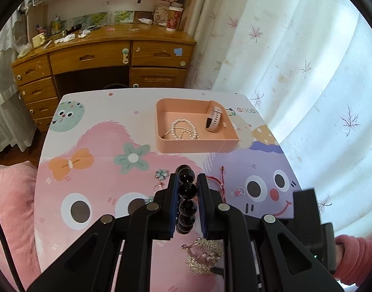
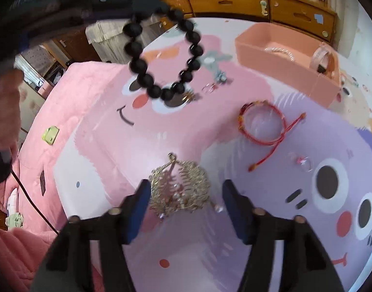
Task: Organize jewelry
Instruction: 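Lift the gold comb and black bead bracelet and carry them toward the pink tray, then lower the comb and bead bracelet into the pink tray and open both tools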
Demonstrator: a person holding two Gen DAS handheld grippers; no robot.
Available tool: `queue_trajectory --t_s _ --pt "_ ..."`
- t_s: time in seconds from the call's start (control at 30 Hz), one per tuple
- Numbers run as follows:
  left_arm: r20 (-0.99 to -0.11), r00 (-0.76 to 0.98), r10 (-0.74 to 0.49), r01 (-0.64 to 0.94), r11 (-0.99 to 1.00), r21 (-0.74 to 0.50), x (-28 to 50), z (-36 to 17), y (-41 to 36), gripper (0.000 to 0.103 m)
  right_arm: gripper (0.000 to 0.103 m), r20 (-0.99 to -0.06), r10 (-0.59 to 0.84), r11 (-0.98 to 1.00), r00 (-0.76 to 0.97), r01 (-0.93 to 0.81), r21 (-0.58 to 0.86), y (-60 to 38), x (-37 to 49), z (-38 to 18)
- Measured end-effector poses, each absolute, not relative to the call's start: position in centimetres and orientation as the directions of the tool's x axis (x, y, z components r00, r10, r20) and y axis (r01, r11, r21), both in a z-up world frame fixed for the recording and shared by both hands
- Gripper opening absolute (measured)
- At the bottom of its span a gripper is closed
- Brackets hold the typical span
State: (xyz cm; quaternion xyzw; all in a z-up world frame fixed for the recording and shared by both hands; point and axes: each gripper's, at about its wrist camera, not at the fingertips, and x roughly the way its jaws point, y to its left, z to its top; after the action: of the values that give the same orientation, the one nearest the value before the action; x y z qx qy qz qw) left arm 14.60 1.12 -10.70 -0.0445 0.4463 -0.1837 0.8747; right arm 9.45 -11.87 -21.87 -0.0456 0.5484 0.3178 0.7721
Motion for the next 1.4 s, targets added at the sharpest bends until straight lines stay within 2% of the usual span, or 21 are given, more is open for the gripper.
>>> queue_trajectory --t_s 0.1,0.2,0.23,0.27,0.3,0.57,0.83,1.13,1.4 --pt "-0.763 0.535 -0.363 0.276 0.929 -0.248 14.4 -10.7 1.7 0.013 0.063 -0.889 0.413 0.793 0.196 -0.558 0.245 -10.8 8.8 -22.6" --pt "-0.761 0.537 -0.363 0.277 0.929 -0.247 14.3 -10.6 2.4 0.013 0.064 -0.914 0.337 0.799 0.225 -0.582 0.152 -9.3 8.2 -23.4" --pt "-0.76 0.538 -0.364 0.277 0.928 -0.248 14.3 -10.6 2.7 0.013 0.066 -0.918 0.323 0.798 0.228 -0.587 0.136 -9.0 8.1 -23.5" --pt "-0.76 0.539 -0.364 0.276 0.929 -0.248 14.3 -10.5 3.0 0.013 0.074 -0.921 0.31 0.795 0.236 -0.595 0.116 -8.6 7.9 -23.7" --pt "-0.759 0.539 -0.365 0.276 0.928 -0.25 14.3 -10.5 3.3 0.013 0.076 -0.924 0.293 0.793 0.246 -0.602 0.091 -8.2 7.7 -23.8" --pt "-0.748 0.545 -0.378 0.296 0.922 -0.25 14.6 -9.7 5.1 0.013 0.076 -0.938 0.196 0.821 0.284 -0.571 -0.002 -7.1 7.5 -24.8" --pt "-0.728 0.556 -0.401 0.318 0.912 -0.26 15.3 -9.0 6.0 0.013 0.073 -0.935 0.191 0.875 0.298 -0.483 0.025 -7.2 8.1 -24.7" --pt "-0.702 0.572 -0.425 0.355 0.899 -0.256 16.4 -7.9 5.9 0.013 0.073 -0.923 0.252 0.923 0.29 -0.359 0.139 -9.2 9.6 -23.7" --pt "-0.637 0.614 -0.466 0.382 0.882 -0.276 18.2 -6.2 4.6 0.013 0.073 -0.884 0.26 0.938 0.389 -0.321 0.134 -10.3 12.6 -20.3"
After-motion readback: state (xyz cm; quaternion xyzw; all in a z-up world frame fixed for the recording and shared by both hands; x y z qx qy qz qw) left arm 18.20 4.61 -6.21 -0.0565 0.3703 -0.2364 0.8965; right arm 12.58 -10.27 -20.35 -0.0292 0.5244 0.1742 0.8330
